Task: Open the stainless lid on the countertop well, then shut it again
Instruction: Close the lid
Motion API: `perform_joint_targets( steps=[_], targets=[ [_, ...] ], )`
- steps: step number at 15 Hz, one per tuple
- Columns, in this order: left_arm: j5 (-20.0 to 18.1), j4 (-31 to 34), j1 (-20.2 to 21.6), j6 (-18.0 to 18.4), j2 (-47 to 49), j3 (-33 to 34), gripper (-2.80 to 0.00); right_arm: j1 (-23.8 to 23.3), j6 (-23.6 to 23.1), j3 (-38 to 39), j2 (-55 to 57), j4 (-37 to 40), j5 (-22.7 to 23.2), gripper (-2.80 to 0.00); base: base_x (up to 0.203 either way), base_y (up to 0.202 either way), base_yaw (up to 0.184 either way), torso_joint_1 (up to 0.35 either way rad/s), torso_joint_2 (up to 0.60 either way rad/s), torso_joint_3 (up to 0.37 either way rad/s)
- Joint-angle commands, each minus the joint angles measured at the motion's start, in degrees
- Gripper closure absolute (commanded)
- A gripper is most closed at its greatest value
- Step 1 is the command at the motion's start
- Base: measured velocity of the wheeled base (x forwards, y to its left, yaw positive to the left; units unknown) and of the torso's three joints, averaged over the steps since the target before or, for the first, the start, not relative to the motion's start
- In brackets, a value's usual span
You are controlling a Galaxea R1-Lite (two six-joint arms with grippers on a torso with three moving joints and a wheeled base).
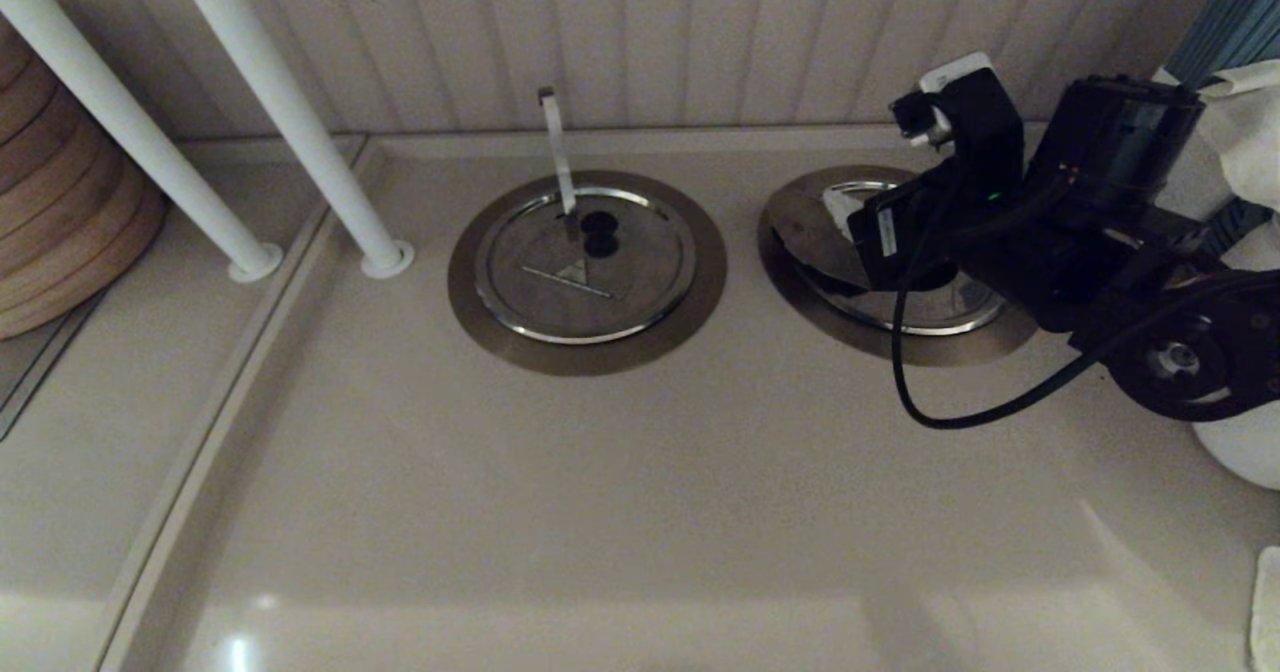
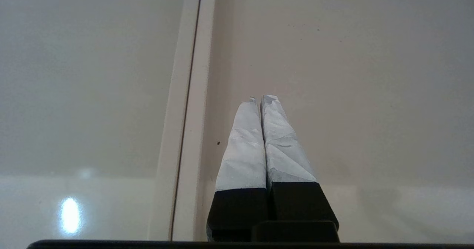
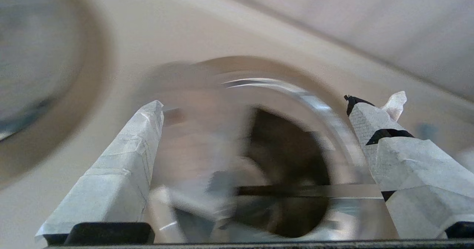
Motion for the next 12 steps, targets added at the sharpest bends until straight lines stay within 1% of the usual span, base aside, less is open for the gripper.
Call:
perform_joint_targets(
  steps=[1,3,7,12],
  targets=[
    [0.0,0.0,0.0,0.0,0.0,0.0,0.0,3.1,-0.1,2.2,0.2,-0.3,0.1,-2.8,0.0,0.0,0.0,0.0,0.0,0.0],
    [0.0,0.0,0.0,0.0,0.0,0.0,0.0,5.3,0.0,3.6,1.4,-0.4,0.2,-2.8,0.0,0.0,0.0,0.0,0.0,0.0],
    [0.0,0.0,0.0,0.0,0.0,0.0,0.0,6.9,0.1,4.6,3.6,-0.8,0.0,-2.8,0.0,0.0,0.0,0.0,0.0,0.0],
    [0.0,0.0,0.0,0.0,0.0,0.0,0.0,7.4,0.0,4.5,6.6,-1.4,-0.5,-2.8,0.0,0.0,0.0,0.0,0.0,0.0]
  ],
)
